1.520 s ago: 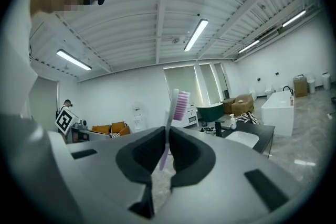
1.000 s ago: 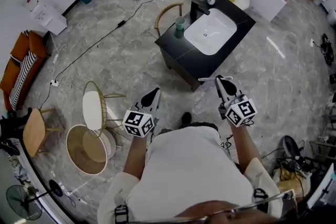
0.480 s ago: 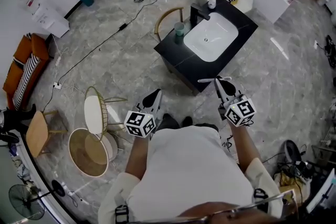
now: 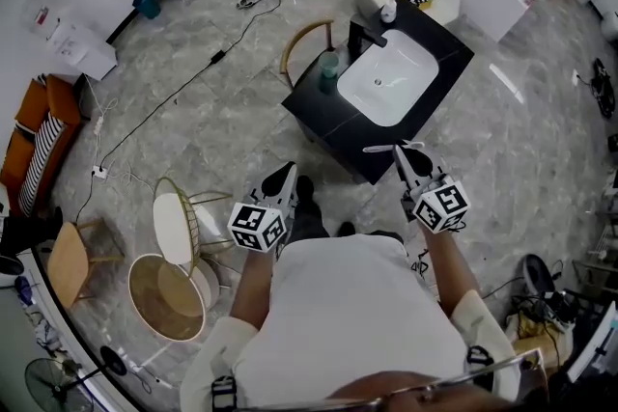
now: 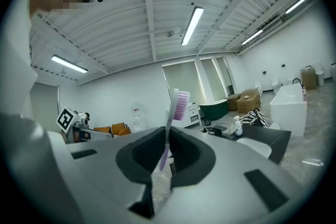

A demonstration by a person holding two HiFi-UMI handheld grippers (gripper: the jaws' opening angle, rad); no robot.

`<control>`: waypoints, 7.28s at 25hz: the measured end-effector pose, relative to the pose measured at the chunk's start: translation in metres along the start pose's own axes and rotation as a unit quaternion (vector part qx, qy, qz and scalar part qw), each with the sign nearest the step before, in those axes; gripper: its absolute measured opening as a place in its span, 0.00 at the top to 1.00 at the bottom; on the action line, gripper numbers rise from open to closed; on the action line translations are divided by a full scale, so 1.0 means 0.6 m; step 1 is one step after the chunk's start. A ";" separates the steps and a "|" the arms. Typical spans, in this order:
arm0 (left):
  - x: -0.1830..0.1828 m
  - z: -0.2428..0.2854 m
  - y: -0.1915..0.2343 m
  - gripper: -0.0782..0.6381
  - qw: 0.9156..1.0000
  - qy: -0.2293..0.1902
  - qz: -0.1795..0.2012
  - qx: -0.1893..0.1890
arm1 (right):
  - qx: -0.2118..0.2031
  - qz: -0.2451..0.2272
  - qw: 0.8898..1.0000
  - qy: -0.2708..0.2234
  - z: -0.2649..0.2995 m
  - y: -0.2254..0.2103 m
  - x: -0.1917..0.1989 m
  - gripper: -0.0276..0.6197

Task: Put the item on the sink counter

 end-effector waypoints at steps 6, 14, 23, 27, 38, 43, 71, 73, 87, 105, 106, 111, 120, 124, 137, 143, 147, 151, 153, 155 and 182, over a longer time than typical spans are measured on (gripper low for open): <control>-0.050 0.033 0.084 0.89 1.000 0.005 0.004 0.029 | 0.031 0.001 1.000 0.006 0.073 0.003 -0.017 0.91; -0.089 0.085 0.197 0.89 0.997 0.021 0.004 0.069 | 0.068 -0.014 0.997 0.014 0.179 0.005 -0.041 0.91; -0.093 0.115 0.297 0.89 0.992 0.046 -0.003 0.114 | 0.105 -0.037 0.993 0.032 0.287 0.019 -0.040 0.91; -0.097 0.123 0.333 0.89 0.990 0.056 -0.004 0.126 | 0.120 -0.039 0.991 0.036 0.324 0.019 -0.041 0.91; -0.082 0.155 0.381 0.89 0.986 0.081 -0.027 0.140 | 0.139 -0.064 0.986 0.064 0.426 -0.011 -0.020 0.91; -0.063 0.174 0.387 0.89 0.986 0.092 -0.039 0.136 | 0.143 -0.072 0.984 0.078 0.483 -0.047 0.016 0.91; 0.000 0.250 0.407 0.89 0.984 0.131 -0.102 0.068 | 0.162 -0.070 0.970 0.170 0.702 -0.185 0.289 0.91; 0.002 0.253 0.411 0.89 0.984 0.131 -0.104 0.065 | 0.165 -0.068 0.968 0.174 0.705 -0.190 0.297 0.91; 0.002 0.260 0.420 0.89 0.984 0.129 -0.109 0.058 | 0.163 -0.056 0.963 0.206 0.702 -0.194 0.323 0.82; 0.002 0.253 0.394 0.89 0.985 0.126 -0.097 0.073 | 0.170 -0.030 0.959 0.225 0.676 -0.197 0.330 0.69; 0.001 0.253 0.392 0.89 0.985 0.124 -0.096 0.074 | 0.170 -0.031 0.959 0.223 0.673 -0.196 0.326 0.69; -0.013 0.253 0.379 0.89 0.986 0.115 -0.083 0.086 | 0.166 -0.041 0.962 0.211 0.653 -0.180 0.298 0.70; -0.045 0.237 0.359 0.89 0.988 0.099 -0.052 0.110 | 0.168 -0.052 0.967 0.183 0.595 -0.135 0.217 0.75; -0.066 0.226 0.361 0.89 0.988 0.088 -0.037 0.118 | 0.179 -0.051 0.969 0.164 0.563 -0.119 0.171 0.77; -0.102 0.205 0.336 0.89 0.984 0.083 0.013 0.155 | 0.200 -0.050 0.972 0.109 0.431 -0.075 0.069 0.88; -0.109 0.210 0.295 0.89 0.982 0.080 0.021 0.171 | 0.190 -0.046 0.976 0.099 0.373 -0.057 0.050 0.91; -0.113 0.212 0.267 0.89 0.983 0.073 0.014 0.170 | 0.177 -0.046 0.979 0.095 0.334 -0.052 0.035 0.93; -0.124 0.212 0.242 0.89 0.985 0.061 0.010 0.161 | 0.160 -0.044 0.983 0.085 0.299 -0.049 0.010 0.94; -0.133 0.211 0.227 0.89 0.986 0.054 0.012 0.156 | 0.151 -0.042 0.984 0.082 0.282 -0.048 -0.002 0.94; -0.141 0.212 0.214 0.89 0.988 0.046 0.014 0.150 | 0.144 -0.036 0.986 0.082 0.265 -0.049 -0.012 0.95; -0.163 0.197 0.169 0.89 0.994 0.019 0.017 0.103 | 0.085 -0.037 0.995 0.037 0.211 -0.035 -0.055 0.95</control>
Point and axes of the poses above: the fingertips, and each gripper's own axes: z forward along the fingers, y to its left, x out of its underside, the point moved 1 cm from there along -z, backward along the fingers, and after that the axes turned 13 degrees about x, right-handed, at the moved point
